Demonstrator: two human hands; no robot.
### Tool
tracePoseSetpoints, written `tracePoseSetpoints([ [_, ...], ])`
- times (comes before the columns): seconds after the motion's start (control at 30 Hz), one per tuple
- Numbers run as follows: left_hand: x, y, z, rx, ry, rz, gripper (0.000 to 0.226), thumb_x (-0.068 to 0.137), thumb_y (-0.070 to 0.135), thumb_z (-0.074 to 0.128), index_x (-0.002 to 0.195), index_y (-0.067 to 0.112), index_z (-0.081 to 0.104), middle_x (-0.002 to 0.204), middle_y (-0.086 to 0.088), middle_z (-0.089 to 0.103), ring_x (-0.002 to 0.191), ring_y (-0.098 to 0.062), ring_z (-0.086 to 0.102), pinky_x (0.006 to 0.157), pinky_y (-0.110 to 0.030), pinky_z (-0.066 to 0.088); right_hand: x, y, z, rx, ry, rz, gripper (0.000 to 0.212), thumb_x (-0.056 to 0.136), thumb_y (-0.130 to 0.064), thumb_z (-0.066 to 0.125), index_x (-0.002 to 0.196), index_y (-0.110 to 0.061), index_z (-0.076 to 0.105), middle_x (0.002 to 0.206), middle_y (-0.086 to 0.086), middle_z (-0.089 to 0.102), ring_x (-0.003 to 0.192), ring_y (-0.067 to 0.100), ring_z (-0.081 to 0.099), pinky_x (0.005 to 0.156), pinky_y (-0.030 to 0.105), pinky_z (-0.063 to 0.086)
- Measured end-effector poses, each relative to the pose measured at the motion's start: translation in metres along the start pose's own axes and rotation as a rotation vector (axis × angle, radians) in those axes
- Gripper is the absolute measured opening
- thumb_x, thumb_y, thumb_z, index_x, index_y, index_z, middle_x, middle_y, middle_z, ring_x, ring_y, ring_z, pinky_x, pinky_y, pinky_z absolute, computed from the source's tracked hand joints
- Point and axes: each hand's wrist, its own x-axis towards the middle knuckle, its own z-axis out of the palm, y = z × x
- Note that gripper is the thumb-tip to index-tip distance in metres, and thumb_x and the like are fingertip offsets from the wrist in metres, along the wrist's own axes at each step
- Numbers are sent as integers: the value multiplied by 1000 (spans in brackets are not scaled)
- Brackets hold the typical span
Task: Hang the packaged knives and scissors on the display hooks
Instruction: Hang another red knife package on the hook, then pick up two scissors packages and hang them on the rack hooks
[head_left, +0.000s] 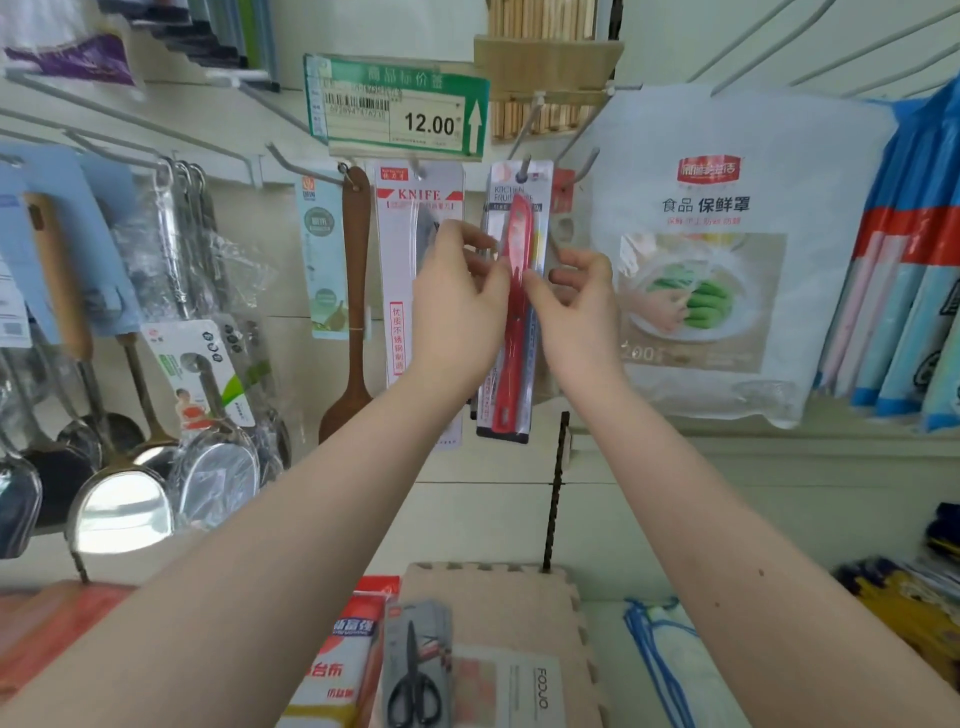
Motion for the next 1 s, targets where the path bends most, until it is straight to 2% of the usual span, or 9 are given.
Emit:
tracePoseSetpoints([
  [0.2,-36,-17,-8,-208,52,-50,5,90,17,53,94,16,51,77,10,52,65,8,51,64,-8,42,-32,22,-6,121,-76,9,46,90,-25,56,132,-12,43,133,3,50,122,14,48,103,25,39],
  [0.33,-69,-39,-17,-332,26,-78,8,89,20,51,96,20,55,88,3,59,91,-13,60,82,-20,47,-61,47,-7,209,-113,35,39,95,-20,49,132,-13,43,122,-8,50,114,0,48,97,9,38],
  [0.47,-103,-63,-27,-433,-9,-86,16,92,12,47,106,12,55,104,-8,61,98,-11,59,85,-20,45,-94,74,-7,268,-125,67,35,97,-20,43,131,-14,44,119,-14,51,113,-5,47,98,8,36],
  [0.57,-130,-91,-33,-477,-6,-158,17,93,13,45,106,12,54,106,-8,62,99,-13,58,88,-24,44,-124,101,-3,246,-139,101,43,93,-25,41,134,-11,43,124,-9,51,118,1,47,101,10,35],
  [0.67,-157,-122,-38,-470,37,-247,17,90,23,48,103,19,56,105,-4,63,100,-15,58,89,-25,45,-154,131,2,223,-143,201,47,89,-33,39,134,-18,42,134,-6,48,126,7,45,103,12,35],
  [0.73,-175,-147,-40,-444,72,-336,18,87,29,49,102,23,57,104,0,65,101,-16,60,90,-26,47,-173,156,7,183,-157,305,50,87,-40,37,134,-24,42,138,-7,46,128,7,43,107,18,34],
  [0.87,-208,-192,-38,-341,108,-488,15,92,19,48,104,19,57,112,-5,64,107,-20,60,96,-37,48,-202,198,17,71,-239,472,47,91,-49,34,135,-34,39,145,-8,40,132,9,38,113,33,28],
  [0.93,-223,-213,-36,-320,117,-573,16,93,17,48,107,15,57,112,-4,63,109,-22,59,98,-43,47,-216,218,24,59,-277,526,44,95,-45,34,137,-32,37,146,-7,39,133,10,37,109,28,31],
  [1.0,-233,-230,-36,-306,117,-647,15,93,19,51,106,19,58,110,0,63,109,-23,59,99,-45,47,-228,232,29,50,-304,551,46,96,-45,33,139,-29,35,147,-6,38,132,10,38,97,15,32],
])
